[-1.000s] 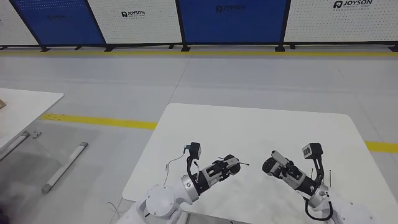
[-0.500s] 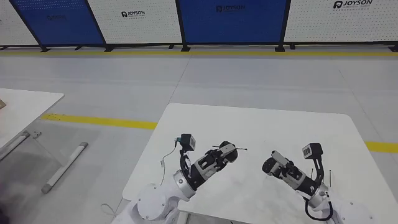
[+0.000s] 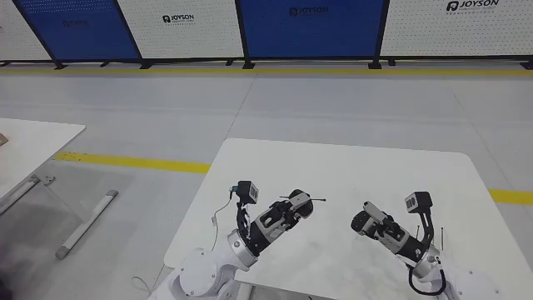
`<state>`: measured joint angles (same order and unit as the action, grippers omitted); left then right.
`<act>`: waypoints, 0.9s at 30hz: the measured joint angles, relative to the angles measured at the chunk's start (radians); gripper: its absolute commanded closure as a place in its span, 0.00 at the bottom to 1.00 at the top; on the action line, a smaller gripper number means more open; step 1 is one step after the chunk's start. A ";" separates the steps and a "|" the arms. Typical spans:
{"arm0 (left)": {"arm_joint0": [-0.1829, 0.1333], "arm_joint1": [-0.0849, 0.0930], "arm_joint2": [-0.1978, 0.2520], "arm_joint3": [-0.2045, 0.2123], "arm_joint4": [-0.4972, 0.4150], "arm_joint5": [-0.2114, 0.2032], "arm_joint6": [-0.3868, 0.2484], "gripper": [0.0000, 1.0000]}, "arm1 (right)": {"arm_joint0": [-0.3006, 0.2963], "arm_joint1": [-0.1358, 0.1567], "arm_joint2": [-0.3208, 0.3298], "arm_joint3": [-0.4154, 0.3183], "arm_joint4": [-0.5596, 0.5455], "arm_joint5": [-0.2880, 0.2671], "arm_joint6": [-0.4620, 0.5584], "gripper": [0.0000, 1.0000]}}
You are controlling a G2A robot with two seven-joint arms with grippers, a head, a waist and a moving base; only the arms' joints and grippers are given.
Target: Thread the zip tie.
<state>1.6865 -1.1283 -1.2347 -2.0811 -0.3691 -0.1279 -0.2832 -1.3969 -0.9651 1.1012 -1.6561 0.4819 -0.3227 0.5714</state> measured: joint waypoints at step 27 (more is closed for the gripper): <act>-0.091 -0.008 0.137 0.158 0.148 0.162 -0.044 1.00 | 0.000 0.000 0.000 0.000 0.000 0.000 0.000 0.00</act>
<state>1.5958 -1.1359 -1.0979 -1.9230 -0.2209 0.0346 -0.3277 -1.3969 -0.9651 1.1012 -1.6561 0.4819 -0.3227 0.5714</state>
